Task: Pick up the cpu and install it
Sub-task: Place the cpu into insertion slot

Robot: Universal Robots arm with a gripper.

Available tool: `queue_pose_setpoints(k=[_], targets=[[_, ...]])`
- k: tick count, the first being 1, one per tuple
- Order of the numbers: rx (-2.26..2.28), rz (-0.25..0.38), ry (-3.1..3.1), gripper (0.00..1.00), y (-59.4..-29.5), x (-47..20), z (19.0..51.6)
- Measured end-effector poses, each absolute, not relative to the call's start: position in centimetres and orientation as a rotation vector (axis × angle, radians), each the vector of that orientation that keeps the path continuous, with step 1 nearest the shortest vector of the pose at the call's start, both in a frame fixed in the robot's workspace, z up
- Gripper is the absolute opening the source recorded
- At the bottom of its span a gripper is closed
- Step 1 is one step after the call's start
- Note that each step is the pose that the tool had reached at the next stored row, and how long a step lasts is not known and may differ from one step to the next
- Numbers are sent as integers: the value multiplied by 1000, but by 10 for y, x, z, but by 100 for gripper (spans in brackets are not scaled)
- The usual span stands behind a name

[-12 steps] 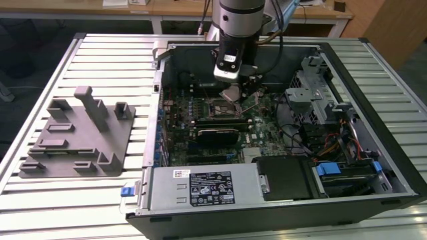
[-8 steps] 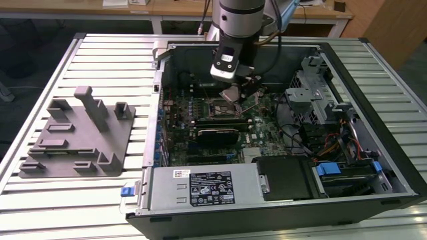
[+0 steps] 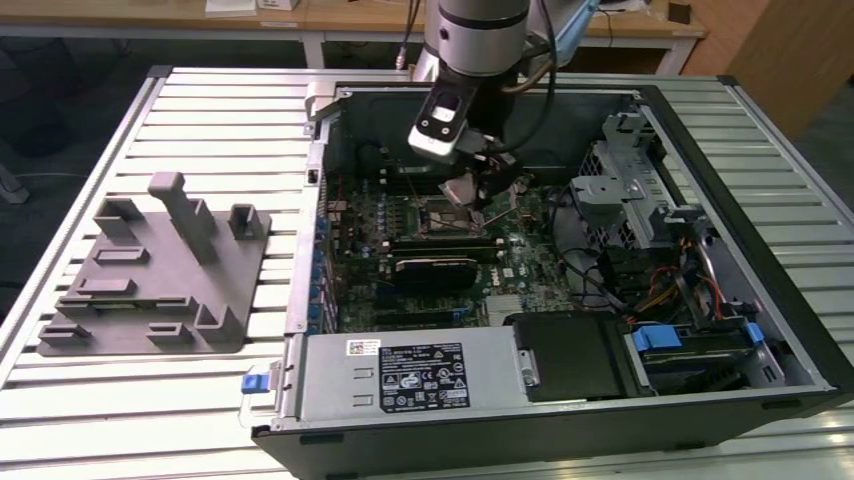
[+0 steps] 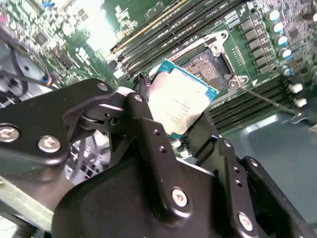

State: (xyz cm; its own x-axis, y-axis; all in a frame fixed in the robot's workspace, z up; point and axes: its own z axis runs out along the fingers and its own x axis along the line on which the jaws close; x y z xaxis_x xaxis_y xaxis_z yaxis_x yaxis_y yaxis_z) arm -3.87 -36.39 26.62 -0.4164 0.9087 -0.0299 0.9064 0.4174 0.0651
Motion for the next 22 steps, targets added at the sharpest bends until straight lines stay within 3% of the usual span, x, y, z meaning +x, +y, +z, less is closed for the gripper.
queue_pose_setpoints(k=[22], targets=[[2102,43,2246,55,-364,-39,255]])
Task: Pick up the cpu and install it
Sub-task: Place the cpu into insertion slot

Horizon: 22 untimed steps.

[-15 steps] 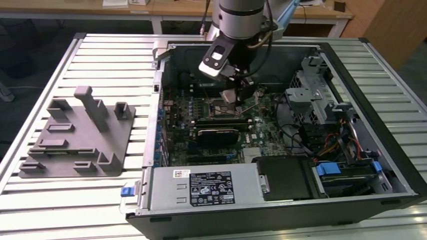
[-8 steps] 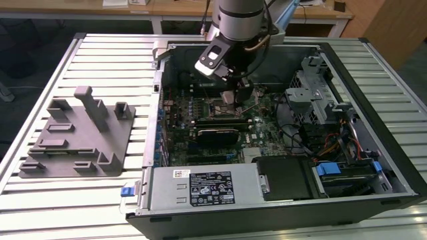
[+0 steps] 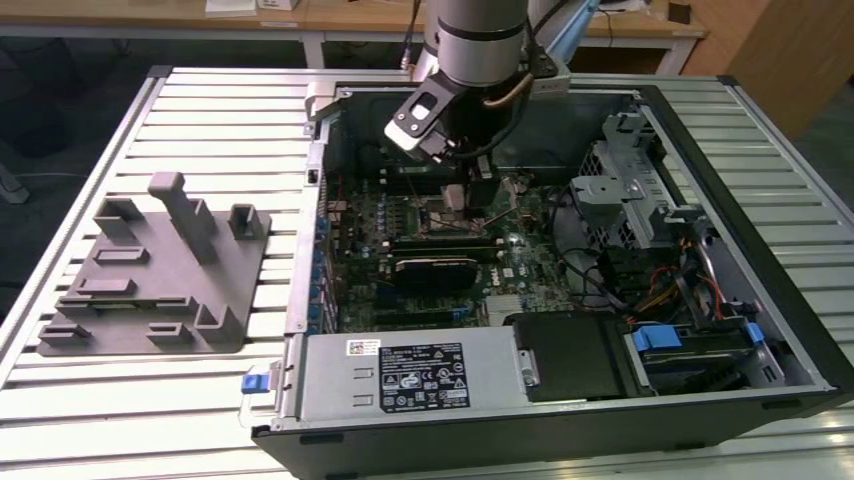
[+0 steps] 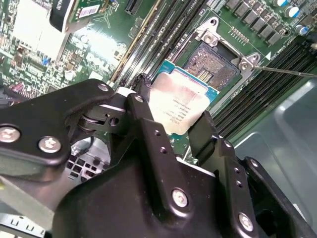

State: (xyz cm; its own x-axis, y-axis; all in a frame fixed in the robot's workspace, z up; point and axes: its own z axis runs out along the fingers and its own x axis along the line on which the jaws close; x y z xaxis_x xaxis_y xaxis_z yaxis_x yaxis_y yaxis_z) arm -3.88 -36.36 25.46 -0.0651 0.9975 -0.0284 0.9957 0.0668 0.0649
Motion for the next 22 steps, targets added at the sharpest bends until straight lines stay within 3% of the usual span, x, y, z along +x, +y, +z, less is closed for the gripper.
queue_pose_setpoints(k=[22], targets=[[2124,37,2231,55,-355,-40,239]])
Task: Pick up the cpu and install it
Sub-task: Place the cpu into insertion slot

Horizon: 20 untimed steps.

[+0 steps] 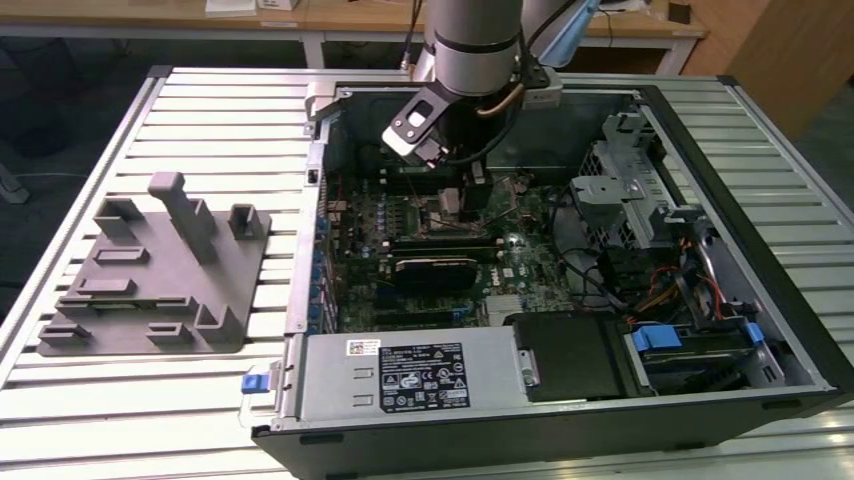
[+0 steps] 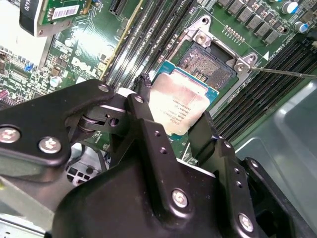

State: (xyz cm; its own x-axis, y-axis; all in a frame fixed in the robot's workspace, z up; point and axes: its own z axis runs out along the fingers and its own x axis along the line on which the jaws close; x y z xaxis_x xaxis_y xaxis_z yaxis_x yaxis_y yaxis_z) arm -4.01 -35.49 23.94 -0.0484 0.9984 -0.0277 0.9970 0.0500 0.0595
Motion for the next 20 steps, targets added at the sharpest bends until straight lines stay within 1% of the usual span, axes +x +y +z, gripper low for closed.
queue_pose_setpoints(k=[20], targets=[[2124,36,2231,55,-346,-42,224]])
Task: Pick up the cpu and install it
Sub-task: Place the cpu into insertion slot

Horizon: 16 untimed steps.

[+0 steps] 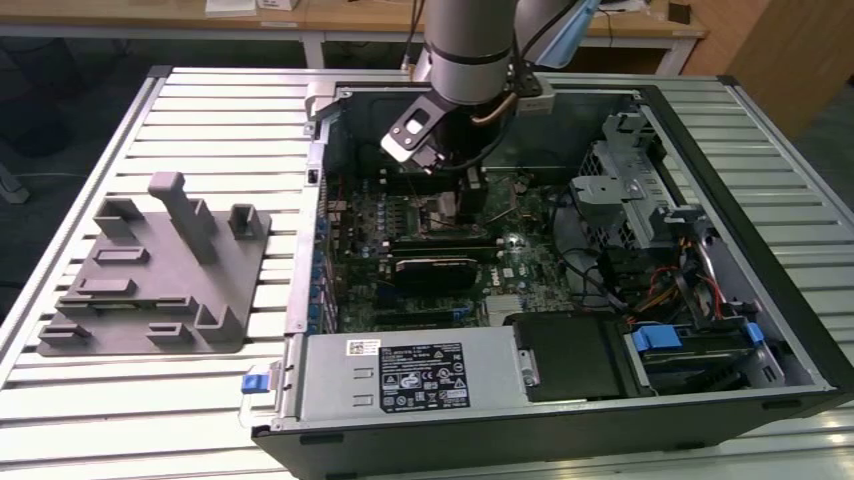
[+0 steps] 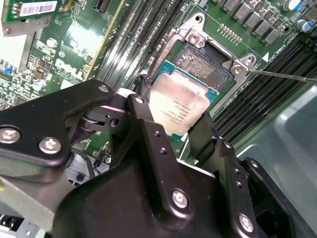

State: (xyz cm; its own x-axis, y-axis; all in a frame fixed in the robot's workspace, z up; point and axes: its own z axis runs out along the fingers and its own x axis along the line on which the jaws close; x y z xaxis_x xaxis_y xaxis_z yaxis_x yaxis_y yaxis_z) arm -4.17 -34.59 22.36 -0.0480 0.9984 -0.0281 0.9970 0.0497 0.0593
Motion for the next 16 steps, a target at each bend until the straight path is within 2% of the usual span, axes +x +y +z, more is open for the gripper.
queue_pose_setpoints(k=[16], targets=[[2125,36,2230,55,-340,-51,215]])
